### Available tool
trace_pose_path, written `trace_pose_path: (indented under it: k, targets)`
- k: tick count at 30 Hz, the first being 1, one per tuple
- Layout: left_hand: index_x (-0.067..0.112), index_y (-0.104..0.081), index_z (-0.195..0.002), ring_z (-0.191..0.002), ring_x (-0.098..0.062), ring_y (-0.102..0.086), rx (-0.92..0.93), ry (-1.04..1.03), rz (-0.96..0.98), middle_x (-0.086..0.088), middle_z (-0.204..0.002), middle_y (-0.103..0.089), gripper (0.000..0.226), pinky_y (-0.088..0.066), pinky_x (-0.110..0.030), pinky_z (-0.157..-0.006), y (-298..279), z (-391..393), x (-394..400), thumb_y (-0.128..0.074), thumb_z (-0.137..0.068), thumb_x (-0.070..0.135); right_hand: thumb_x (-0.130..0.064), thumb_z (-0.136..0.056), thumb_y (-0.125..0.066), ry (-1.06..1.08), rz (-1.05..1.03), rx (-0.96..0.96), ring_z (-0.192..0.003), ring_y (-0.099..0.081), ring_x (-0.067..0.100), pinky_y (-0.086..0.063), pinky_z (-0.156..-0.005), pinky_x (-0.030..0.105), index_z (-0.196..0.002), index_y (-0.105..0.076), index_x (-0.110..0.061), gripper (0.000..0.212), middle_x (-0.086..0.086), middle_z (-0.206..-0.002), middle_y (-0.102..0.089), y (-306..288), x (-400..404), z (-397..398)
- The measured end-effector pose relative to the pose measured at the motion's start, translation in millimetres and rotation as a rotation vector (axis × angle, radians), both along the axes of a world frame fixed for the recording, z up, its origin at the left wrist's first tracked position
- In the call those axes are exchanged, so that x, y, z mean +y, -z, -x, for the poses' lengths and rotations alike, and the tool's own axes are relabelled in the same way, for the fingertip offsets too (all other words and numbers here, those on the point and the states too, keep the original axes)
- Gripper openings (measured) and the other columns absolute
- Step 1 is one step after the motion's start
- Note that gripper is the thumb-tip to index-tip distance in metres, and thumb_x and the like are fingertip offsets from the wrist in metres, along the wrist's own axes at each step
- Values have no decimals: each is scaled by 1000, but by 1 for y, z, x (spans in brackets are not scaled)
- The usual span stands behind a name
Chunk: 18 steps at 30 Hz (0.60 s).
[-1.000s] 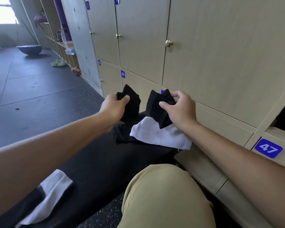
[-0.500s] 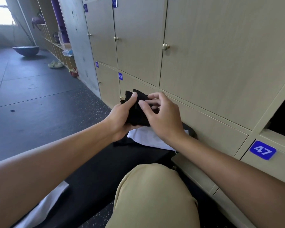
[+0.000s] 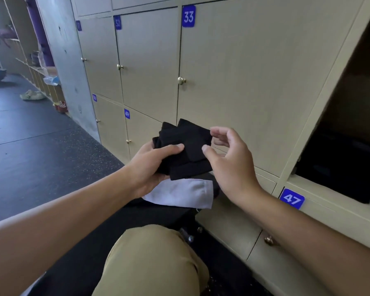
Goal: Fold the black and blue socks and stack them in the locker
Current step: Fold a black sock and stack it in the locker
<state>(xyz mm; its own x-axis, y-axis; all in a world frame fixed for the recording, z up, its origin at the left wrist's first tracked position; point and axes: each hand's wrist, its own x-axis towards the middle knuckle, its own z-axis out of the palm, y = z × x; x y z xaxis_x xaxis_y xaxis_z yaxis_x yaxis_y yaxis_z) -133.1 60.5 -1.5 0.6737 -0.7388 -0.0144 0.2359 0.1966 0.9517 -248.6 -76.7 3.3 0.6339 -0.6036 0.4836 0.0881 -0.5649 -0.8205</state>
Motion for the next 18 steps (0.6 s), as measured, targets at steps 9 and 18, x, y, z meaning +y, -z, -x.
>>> trace_pose_path:
  k: [9, 18]
  targets:
    - [12, -68, -121, -107, -23, -74, -79, 223, -30, -8, -115, -76, 25, -62, -32, -86, -22, 51, -50, -62, -98, 14, -26, -88, -77, 83, -144, 32, -100, -65, -7, -51, -88, 18, -117, -71, -24, 30, -11, -111, -71, -6, -40, 69]
    - [11, -66, -125, -106, -33, -73, -112, 309, -48, -13, -115, -75, 29, -60, -48, -84, -33, 99, -117, -65, -96, 15, -18, -79, -85, 160, -374, -28, -85, -76, 16, -61, -87, 39, -100, -78, -13, 23, 2, -87, -79, -26, -80, 122]
